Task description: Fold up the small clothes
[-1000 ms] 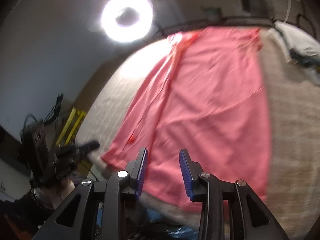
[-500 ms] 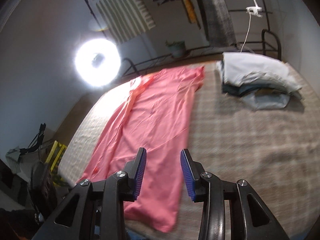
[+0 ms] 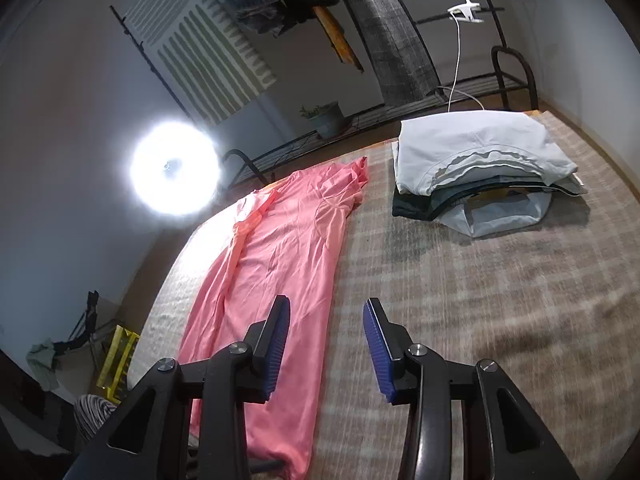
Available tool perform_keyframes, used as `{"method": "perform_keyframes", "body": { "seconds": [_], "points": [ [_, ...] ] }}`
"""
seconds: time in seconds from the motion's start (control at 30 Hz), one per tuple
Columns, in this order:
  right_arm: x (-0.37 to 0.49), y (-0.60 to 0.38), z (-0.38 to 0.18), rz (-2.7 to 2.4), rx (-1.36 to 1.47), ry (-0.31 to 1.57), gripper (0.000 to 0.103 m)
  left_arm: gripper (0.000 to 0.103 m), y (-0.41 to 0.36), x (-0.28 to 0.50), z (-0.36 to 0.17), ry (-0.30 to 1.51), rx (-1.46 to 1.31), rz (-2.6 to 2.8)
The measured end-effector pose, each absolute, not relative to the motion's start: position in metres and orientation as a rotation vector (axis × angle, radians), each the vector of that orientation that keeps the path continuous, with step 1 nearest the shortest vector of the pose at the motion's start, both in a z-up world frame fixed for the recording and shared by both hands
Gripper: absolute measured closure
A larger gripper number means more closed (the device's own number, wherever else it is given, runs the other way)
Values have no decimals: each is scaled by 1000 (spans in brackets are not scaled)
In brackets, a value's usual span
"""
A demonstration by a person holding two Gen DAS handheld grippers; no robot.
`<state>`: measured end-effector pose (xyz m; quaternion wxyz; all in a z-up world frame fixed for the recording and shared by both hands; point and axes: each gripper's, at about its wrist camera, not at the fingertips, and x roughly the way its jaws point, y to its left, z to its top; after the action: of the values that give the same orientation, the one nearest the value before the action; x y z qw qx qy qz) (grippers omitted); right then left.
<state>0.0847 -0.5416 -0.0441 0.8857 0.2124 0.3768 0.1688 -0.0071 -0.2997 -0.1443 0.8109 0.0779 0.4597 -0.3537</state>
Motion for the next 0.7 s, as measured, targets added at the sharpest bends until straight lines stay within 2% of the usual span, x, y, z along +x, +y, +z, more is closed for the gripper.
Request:
{"method": "perform_keyframes", "body": {
  "seconds": [0.03, 0.07, 0.13, 0.17, 0.33, 0.5, 0.7],
  "points": [
    [93, -542, -46, 363, 445, 795, 61, 68, -300, -7, -146, 976, 173, -748],
    [98, -542, -48, 371, 444, 805, 60, 81, -301, -6, -146, 964, 183, -737],
    [113, -539, -50, 376, 433, 820, 60, 94, -301, -4, -148, 952, 200, -721],
    [119, -537, -51, 381, 428, 826, 60, 97, -299, -1, -148, 957, 186, -724],
    [163, -521, -57, 465, 472, 865, 50, 100, -275, 15, -143, 1006, 14, -711],
    [218, -504, -76, 447, 535, 889, 50, 101, -253, 17, -133, 1009, -113, -669],
    [279, -486, -116, 393, 586, 967, 51, 101, -243, 16, -126, 990, -133, -640]
  ]
}}
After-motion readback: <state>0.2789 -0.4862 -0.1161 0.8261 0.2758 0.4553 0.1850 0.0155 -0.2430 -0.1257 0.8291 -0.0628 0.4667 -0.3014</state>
